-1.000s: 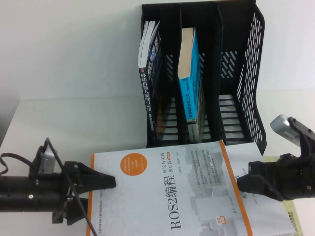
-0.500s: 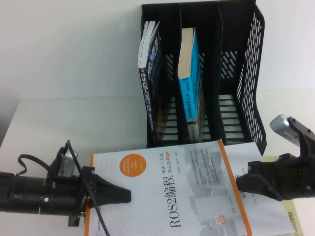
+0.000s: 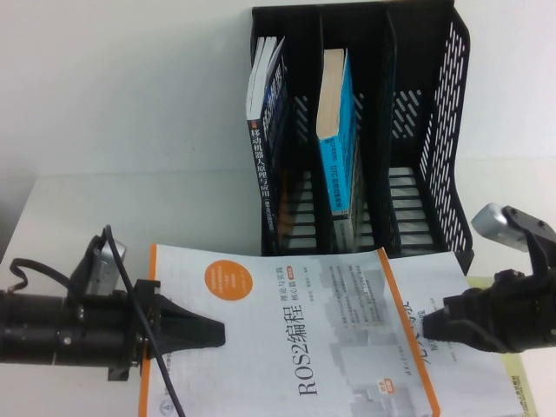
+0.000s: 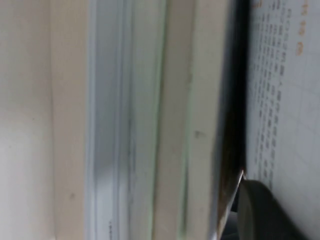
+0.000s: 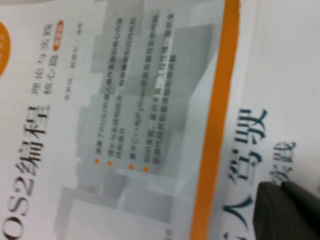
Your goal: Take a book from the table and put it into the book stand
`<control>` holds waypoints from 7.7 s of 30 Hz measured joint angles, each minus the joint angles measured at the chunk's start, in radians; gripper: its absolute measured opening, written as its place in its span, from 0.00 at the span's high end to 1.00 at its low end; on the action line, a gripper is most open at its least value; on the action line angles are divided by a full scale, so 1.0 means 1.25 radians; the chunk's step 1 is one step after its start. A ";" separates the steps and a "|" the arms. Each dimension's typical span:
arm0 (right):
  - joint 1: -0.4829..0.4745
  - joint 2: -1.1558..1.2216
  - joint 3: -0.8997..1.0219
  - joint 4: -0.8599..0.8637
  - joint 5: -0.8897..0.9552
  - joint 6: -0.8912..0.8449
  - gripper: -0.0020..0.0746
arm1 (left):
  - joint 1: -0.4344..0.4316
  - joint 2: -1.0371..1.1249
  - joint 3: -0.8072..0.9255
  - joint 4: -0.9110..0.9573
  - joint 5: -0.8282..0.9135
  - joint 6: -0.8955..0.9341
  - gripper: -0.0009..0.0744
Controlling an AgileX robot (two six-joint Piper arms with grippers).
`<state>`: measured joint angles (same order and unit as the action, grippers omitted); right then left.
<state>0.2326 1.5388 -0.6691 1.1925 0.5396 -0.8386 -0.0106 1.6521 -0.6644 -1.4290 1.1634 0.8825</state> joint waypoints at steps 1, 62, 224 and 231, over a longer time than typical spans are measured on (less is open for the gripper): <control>-0.007 -0.008 0.000 -0.012 0.002 0.000 0.97 | 0.000 -0.020 0.000 0.006 -0.003 -0.010 0.84; -0.156 -0.609 0.000 -0.687 0.098 0.506 0.97 | -0.432 0.246 -1.137 0.790 -0.193 -1.008 0.85; -0.156 -0.994 0.318 -0.437 0.095 0.251 0.98 | -0.310 -1.062 0.297 1.281 -0.739 -1.006 0.99; -0.156 -0.994 0.318 -0.437 0.095 0.251 0.98 | -0.158 -1.203 0.353 1.223 -0.732 -0.973 0.99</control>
<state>0.0371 0.2961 -0.2721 0.6462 0.6587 -0.5247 -0.2075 0.1481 -0.2236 0.1000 0.2482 -0.3338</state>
